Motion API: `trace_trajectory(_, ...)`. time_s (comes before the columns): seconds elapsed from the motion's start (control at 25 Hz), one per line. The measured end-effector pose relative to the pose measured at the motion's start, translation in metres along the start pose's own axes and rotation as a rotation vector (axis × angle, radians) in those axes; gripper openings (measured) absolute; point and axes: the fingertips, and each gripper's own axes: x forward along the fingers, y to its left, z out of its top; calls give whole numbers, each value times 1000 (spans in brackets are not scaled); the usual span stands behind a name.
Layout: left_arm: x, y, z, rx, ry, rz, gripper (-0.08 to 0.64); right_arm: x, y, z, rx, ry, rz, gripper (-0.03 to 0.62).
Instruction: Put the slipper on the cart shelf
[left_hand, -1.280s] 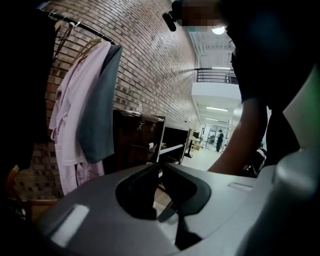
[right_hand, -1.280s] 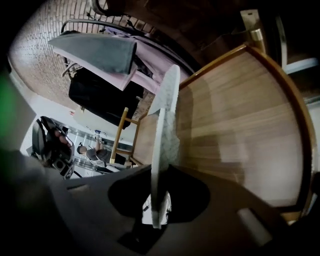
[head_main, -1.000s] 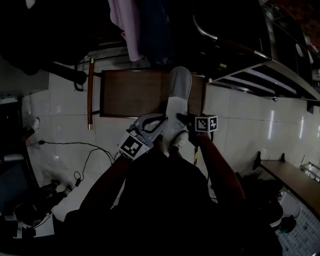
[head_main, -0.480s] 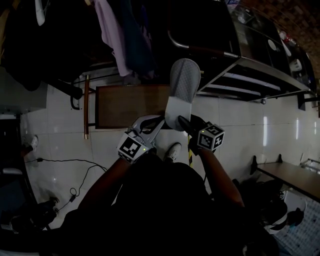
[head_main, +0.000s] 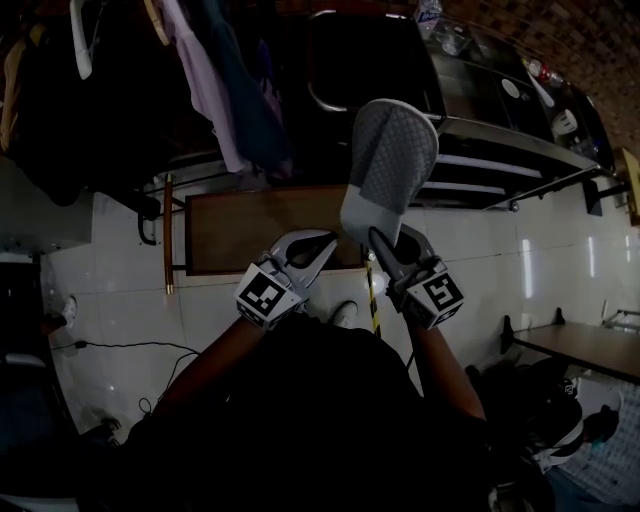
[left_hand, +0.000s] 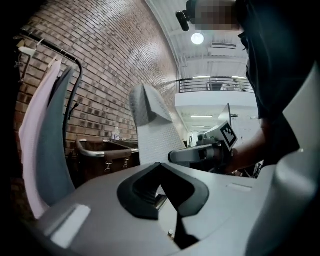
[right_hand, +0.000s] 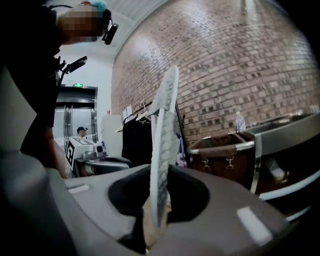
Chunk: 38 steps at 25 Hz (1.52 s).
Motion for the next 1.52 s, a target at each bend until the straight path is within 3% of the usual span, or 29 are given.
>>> trace_trajectory(0.2,8,-14,15,-7,-14,-59,0,-9,2,21,-100,-26,-57,67)
trace_trajectory(0.36,12,-16,10,23,15,-68,0,-14,-5,11,-85,-41,-66,67)
trace_trajectory(0.52,7,-6,4,10,-25,-42,2,-18,-7,2,-57,-35,-69,67)
trace_trajectory(0.8,3,4,-1,0,9,-5,2,-17,-7,-1,-56,-19,-74,67)
trace_trajectory(1.2,5,12,0,7,-9,-41,2,-10,-9,-9,-34,19,-93,67)
trace_trajectory(1.52,11,25,-7,4,-25,-116,2,-8,-15,-31,79,53,-161,67)
